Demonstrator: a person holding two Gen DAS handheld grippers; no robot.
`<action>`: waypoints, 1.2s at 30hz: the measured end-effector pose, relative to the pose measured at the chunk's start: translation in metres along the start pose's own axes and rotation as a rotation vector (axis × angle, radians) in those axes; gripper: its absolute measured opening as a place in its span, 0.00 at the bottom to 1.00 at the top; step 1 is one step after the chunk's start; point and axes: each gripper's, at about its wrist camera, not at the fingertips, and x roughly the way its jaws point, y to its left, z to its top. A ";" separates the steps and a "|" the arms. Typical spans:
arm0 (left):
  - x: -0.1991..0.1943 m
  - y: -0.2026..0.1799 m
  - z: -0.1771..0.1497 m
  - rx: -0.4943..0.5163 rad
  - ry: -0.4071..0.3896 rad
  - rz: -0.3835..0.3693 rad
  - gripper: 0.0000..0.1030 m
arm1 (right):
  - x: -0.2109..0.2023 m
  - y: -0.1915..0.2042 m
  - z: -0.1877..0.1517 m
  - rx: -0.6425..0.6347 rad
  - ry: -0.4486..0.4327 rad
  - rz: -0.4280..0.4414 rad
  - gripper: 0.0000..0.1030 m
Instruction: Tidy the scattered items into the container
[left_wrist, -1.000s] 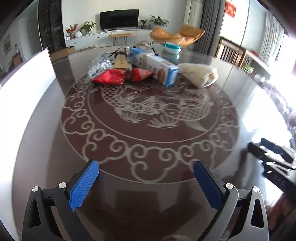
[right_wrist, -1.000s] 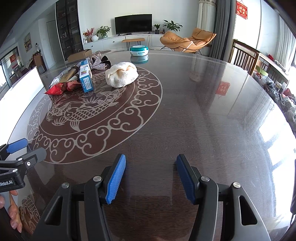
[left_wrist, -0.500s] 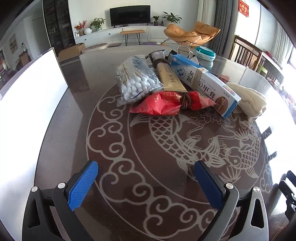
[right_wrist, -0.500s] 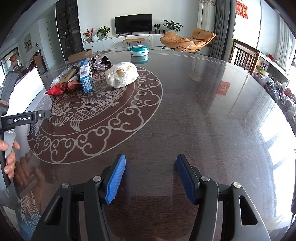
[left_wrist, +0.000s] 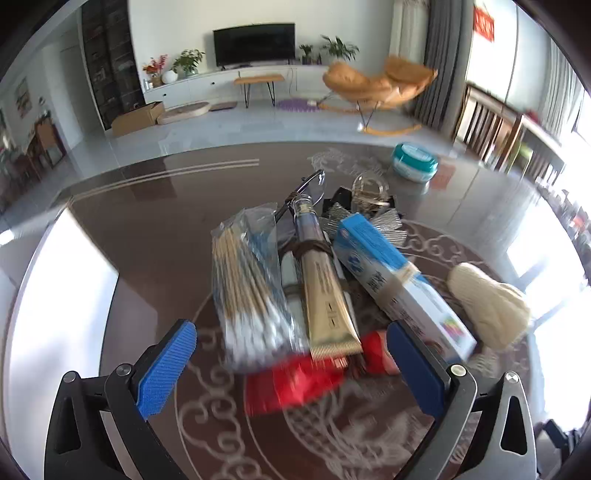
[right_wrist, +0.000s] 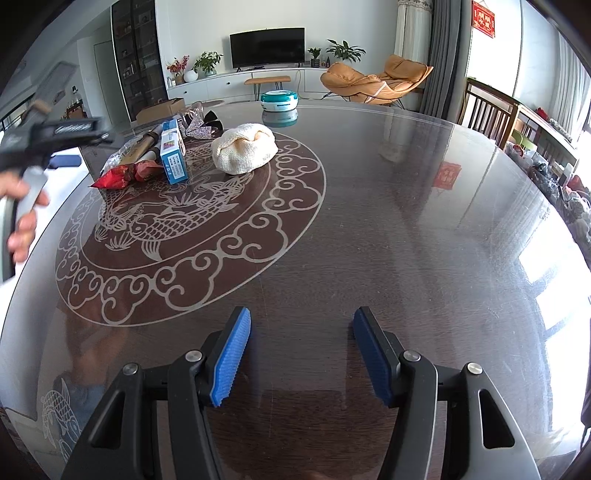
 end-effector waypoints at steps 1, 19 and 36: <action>0.010 -0.001 0.007 0.013 0.017 0.024 1.00 | 0.000 0.000 0.000 0.000 0.000 0.000 0.59; 0.037 -0.020 0.003 0.025 0.033 0.029 0.55 | 0.002 0.002 0.000 0.005 -0.002 0.012 0.59; -0.080 0.028 -0.149 -0.134 -0.032 0.080 0.75 | 0.003 0.003 0.000 0.002 -0.002 0.008 0.59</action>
